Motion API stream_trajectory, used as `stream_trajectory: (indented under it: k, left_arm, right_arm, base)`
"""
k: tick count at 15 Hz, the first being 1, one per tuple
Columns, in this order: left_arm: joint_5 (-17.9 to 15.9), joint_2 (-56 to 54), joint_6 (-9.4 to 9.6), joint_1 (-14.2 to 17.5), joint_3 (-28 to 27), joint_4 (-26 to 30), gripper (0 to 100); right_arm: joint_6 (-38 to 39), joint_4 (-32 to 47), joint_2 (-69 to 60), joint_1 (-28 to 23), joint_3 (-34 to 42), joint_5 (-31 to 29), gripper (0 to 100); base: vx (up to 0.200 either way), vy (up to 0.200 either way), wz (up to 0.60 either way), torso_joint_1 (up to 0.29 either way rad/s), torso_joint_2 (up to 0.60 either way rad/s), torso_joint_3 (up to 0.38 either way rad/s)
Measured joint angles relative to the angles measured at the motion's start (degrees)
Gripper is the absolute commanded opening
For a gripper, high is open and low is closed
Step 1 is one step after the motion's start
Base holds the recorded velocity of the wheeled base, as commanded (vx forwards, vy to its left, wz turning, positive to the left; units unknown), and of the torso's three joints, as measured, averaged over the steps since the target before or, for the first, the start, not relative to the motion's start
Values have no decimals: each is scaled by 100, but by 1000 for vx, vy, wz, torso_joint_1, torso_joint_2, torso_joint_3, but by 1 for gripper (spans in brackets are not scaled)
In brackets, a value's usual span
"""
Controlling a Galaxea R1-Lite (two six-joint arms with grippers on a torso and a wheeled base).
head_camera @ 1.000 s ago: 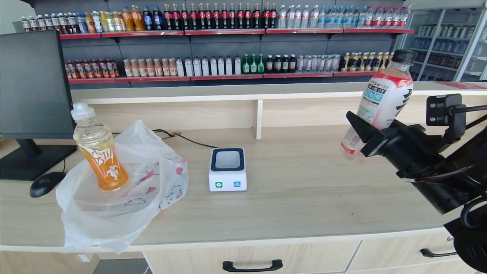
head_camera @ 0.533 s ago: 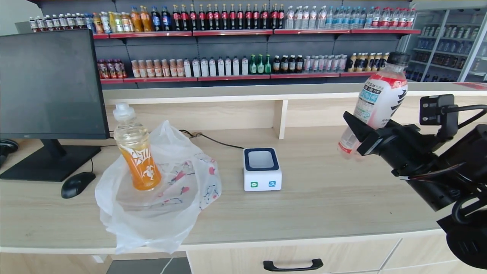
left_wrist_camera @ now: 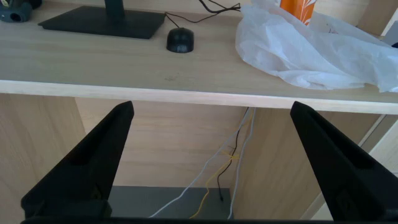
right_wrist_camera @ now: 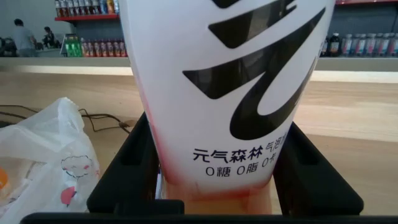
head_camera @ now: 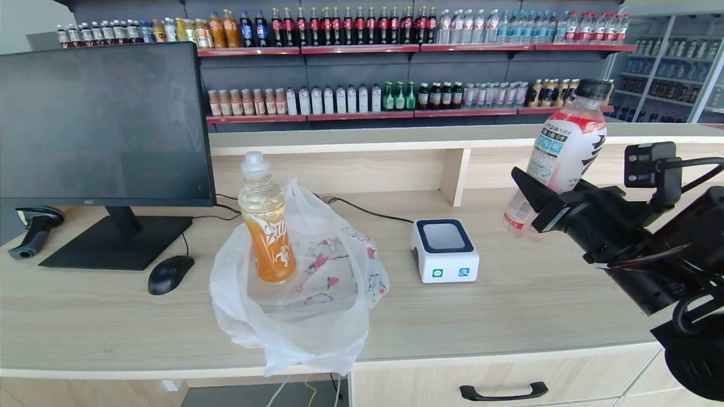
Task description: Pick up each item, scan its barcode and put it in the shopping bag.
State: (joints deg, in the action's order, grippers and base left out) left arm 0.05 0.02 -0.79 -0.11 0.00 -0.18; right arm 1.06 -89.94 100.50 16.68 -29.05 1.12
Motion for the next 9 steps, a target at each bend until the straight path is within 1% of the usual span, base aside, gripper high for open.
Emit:
stream_trajectory:
  k: [4, 6, 9]
  left_arm:
    - [0, -2, 6, 6, 0, 5, 100]
    - [-5, -2, 26, -2, 0, 11, 100]
    - [0, 0, 6, 6, 0, 7, 100]
  right_arm:
    - [-93, -11, -80, 22, 83, -20, 0]
    - [-93, 9, -89, 140, 69, -4, 0]
    - [-171, 0, -91, 363, 26, 22, 0]
  base:
    - [0, 0, 0, 0, 0, 0]
    - [0, 0, 0, 0, 0, 0]
    - [0, 0, 0, 0, 0, 0]
